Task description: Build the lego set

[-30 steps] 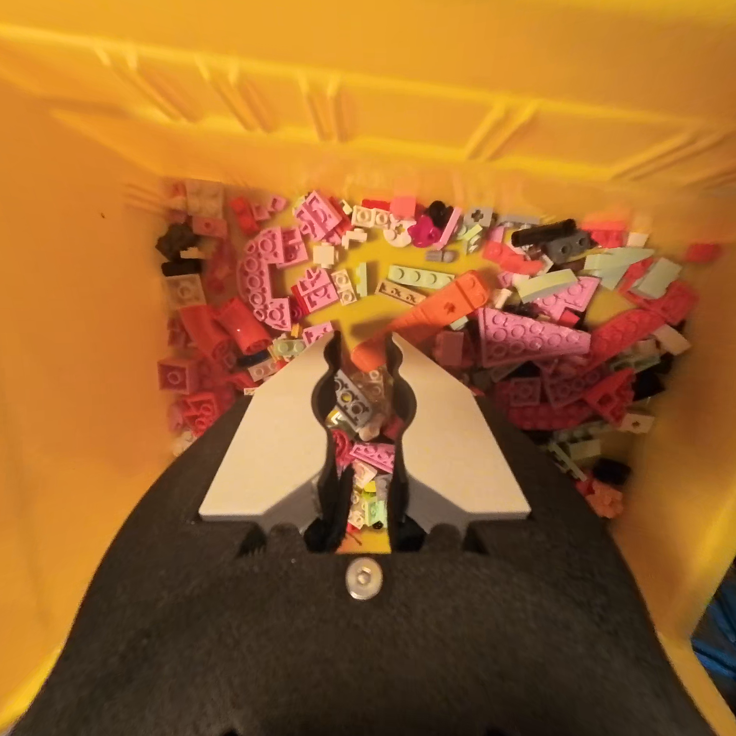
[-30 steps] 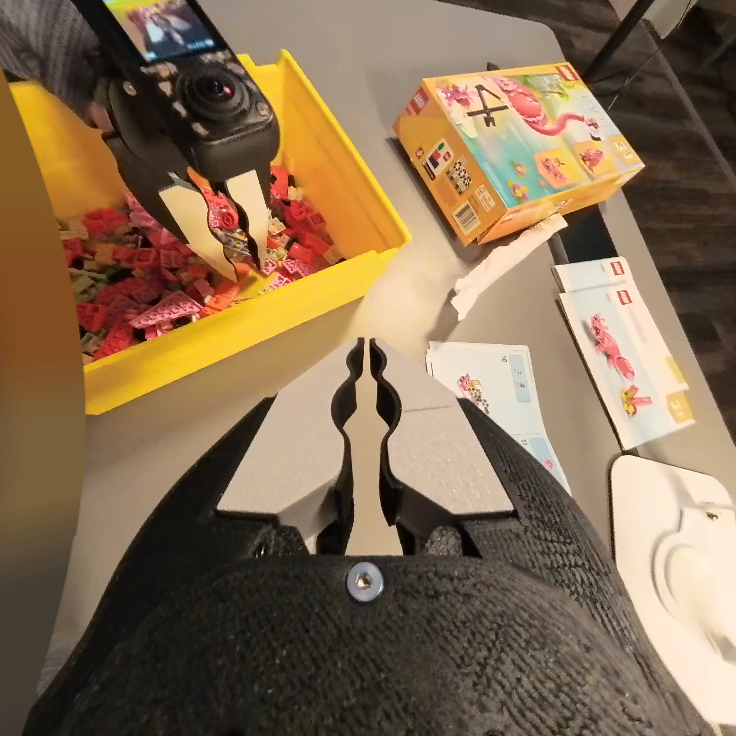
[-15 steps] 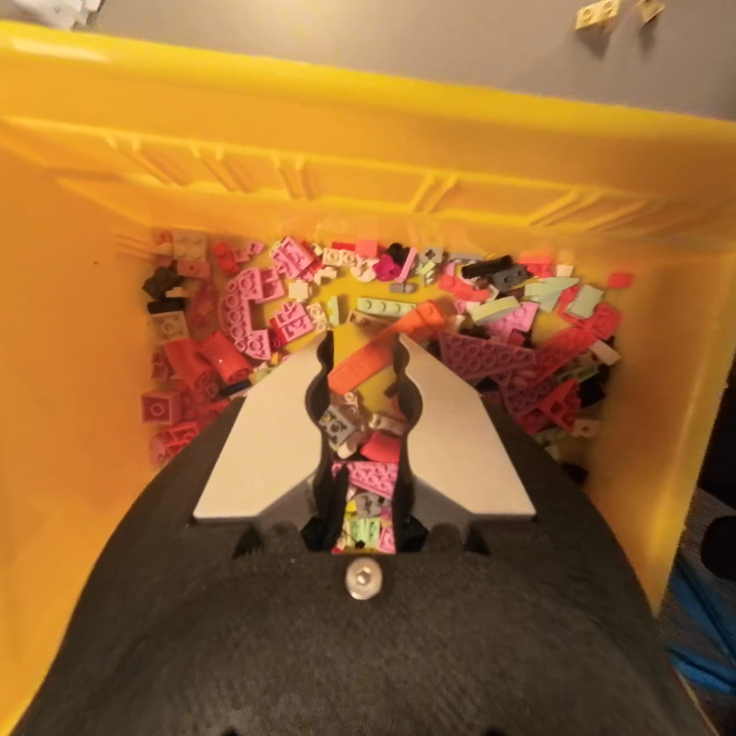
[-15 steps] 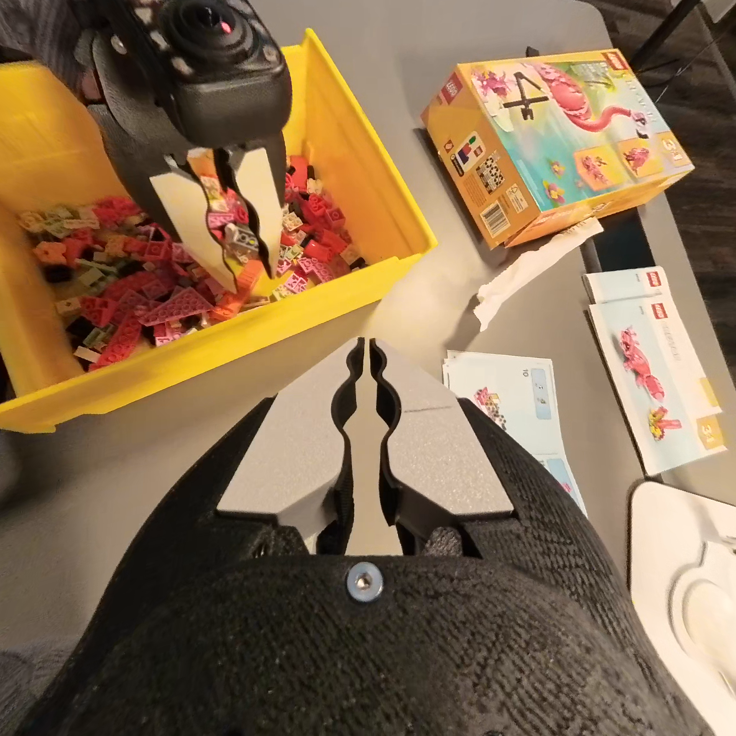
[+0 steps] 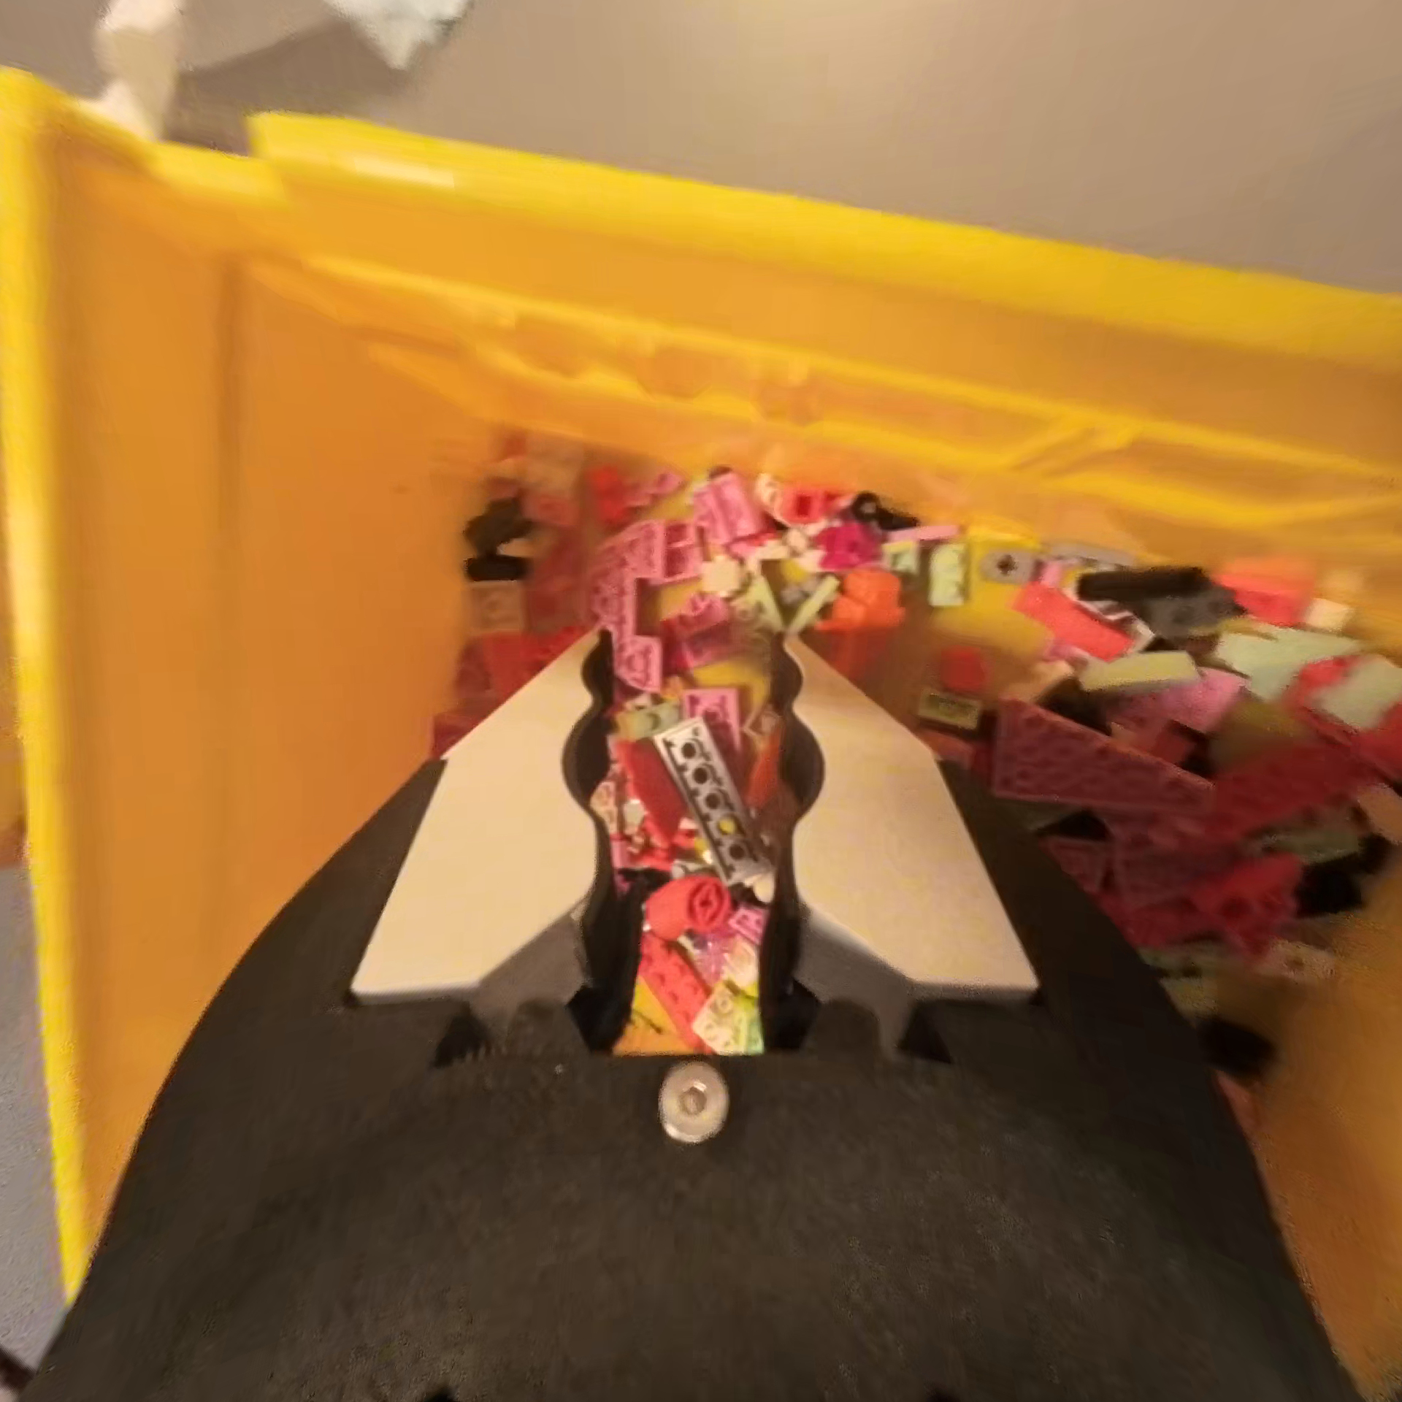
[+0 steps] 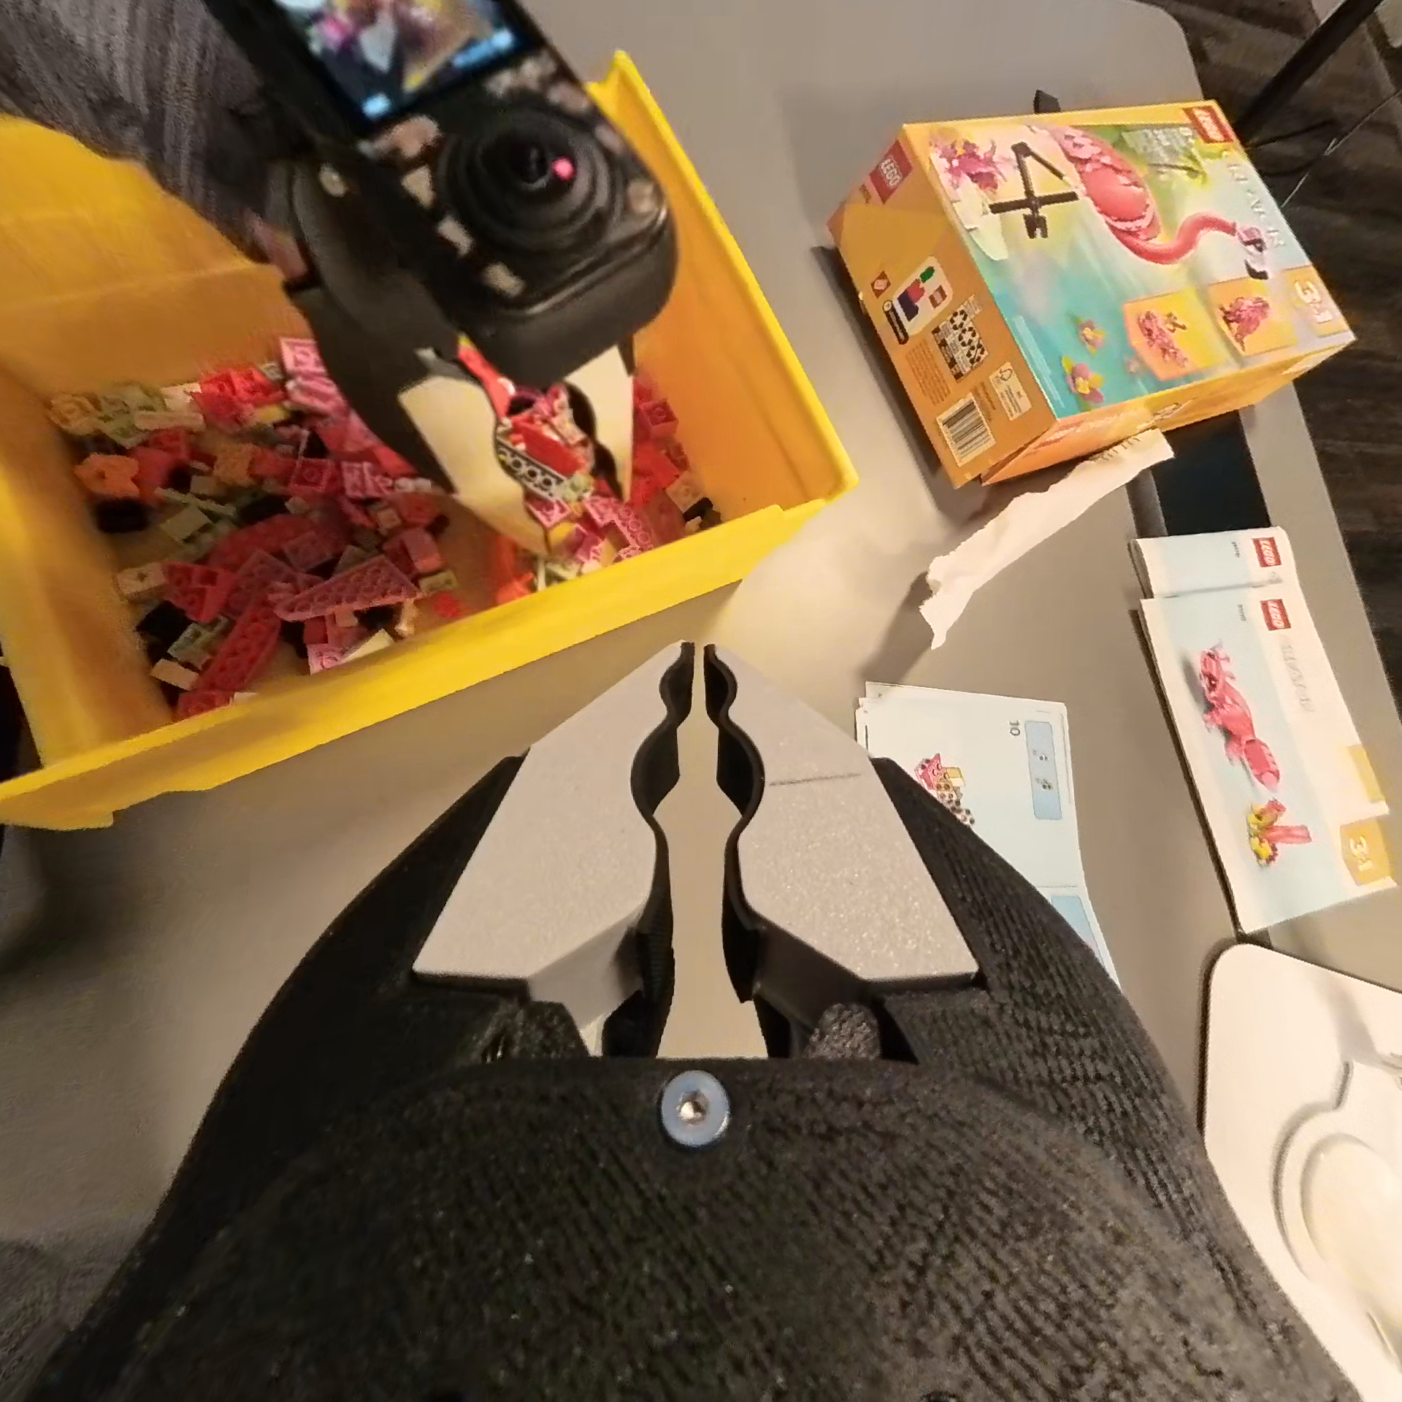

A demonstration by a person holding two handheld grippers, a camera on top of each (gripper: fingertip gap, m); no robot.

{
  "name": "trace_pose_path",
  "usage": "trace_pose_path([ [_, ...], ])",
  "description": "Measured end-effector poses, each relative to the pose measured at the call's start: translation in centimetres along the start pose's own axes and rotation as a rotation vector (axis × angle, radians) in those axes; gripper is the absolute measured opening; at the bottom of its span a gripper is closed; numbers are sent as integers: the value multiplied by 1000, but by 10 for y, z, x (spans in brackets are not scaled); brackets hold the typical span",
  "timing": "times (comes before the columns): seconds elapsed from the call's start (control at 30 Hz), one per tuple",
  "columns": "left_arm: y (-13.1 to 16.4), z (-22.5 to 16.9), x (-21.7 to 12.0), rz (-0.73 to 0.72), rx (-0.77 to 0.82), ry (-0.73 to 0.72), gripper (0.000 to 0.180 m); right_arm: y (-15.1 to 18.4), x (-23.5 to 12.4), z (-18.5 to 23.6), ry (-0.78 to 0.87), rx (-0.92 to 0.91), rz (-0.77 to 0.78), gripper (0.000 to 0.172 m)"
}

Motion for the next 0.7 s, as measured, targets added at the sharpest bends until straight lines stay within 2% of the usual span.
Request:
trace_pose_path([
  [0.03, -1, 1, -1, -23, -23, 18, 40, 0, 0, 0, -1, -1, 0, 0],
  [0.1, -8, -15, -6, -111, -62, 186, 44, 0, 0, 0, -2, -2, -1, 0],
  [0.17, -11, -33, -11, -142, -44, 321, 38, 0, 0, 0, -2, 0, -1, 0],
  [0.3, -1, -54, -11, -86, 69, 404, 34, 0, 1, 0, -3, -1, 1, 0],
  [0.4, 2, -63, -9, -54, 57, 467, 36, -1, 2, 0, 3, -5, 3, 0],
  [0.47, 6, -65, -8, -30, 66, 483, 35, -1, 3, 0, 1, -7, 3, 0],
  [0.57, 8, -64, -5, -7, 93, 455, 12, -1, 3, 1, -2, -10, 3, 0],
  [0.6, 8, -60, -4, -5, 95, 416, 4, -2, 3, 1, -2, -11, 3, 0],
  [0.7, 5, -43, -2, -24, 69, 281, 4, -2, 4, 1, -3, -13, 2, 0],
])
Point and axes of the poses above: each gripper's, where its closed fingertips meet, x out along the fingers, y out of its underside, z = x × y across the jaws, the point moved 5 cm from there along -x, back along the fingers, and after that the axes turned 7 degrees about -z, right-handed, at the moved point
